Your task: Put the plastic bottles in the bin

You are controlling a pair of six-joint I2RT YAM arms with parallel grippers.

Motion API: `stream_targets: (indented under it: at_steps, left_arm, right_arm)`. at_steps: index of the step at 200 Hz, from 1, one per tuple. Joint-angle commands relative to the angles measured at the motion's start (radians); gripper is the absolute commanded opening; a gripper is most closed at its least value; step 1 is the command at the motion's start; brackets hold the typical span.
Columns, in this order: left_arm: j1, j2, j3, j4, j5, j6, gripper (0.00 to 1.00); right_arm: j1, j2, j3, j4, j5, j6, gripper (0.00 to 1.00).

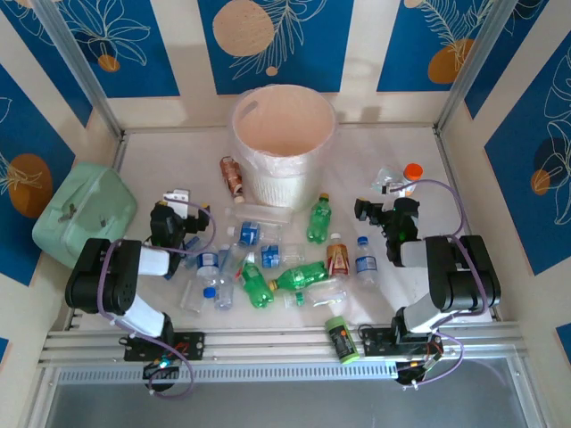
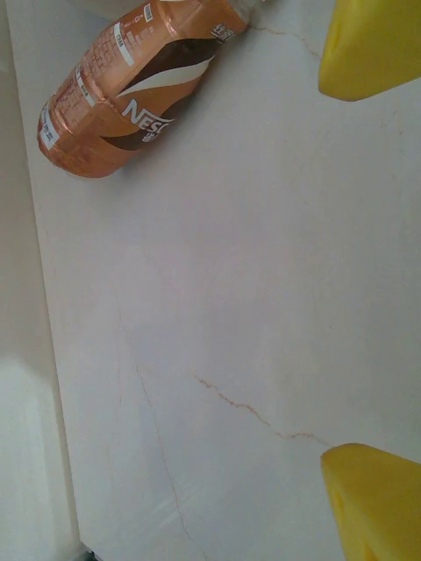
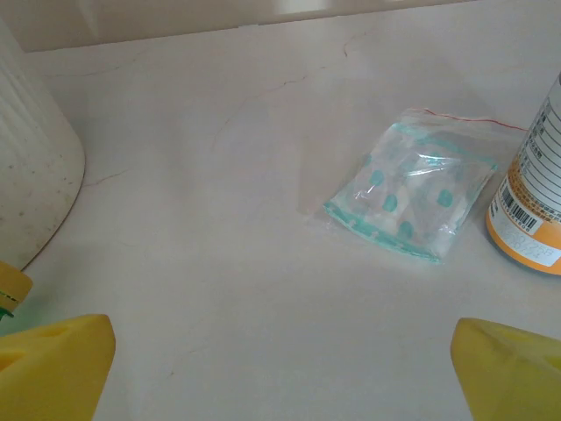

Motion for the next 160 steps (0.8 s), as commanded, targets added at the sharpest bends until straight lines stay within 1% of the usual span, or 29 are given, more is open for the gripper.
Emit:
stream_targets:
  at_steps: [1,160]
  left_arm:
    - [0.010,0.005,0.019,-0.001,0.028,-0.010,1.00]
    - [0.011,0.005,0.024,-0.010,0.030,-0.014,1.00]
  right_arm:
    - [-0.002,-0.007,0.018,0.012,-0.020,-0.007,0.99]
    - [-0.002,-0.011,0.018,0.017,-0.014,-0.003,0.99]
